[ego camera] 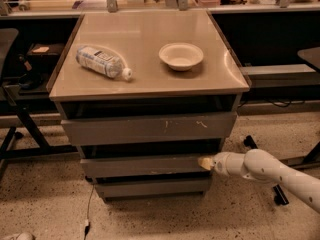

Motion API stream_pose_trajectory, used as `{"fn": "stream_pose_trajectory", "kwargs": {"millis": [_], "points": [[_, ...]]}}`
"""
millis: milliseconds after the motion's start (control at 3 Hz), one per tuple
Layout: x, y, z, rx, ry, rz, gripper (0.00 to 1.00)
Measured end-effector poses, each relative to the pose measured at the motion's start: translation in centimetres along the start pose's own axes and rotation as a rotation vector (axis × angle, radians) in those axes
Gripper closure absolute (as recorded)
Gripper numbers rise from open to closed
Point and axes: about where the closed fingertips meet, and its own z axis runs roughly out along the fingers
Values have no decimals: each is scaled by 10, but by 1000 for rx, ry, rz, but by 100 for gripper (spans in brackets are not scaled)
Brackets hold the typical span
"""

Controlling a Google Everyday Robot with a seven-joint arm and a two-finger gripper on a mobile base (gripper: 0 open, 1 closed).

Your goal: Close middle drawer

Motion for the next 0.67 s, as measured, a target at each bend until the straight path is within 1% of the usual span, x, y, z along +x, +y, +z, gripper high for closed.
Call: {"fn": "stream_pose_trajectory", "kwargs": {"millis": [333, 667], "points": [[12, -5, 4, 3, 29, 18, 100], [17, -14, 10, 19, 40, 35, 100]]}}
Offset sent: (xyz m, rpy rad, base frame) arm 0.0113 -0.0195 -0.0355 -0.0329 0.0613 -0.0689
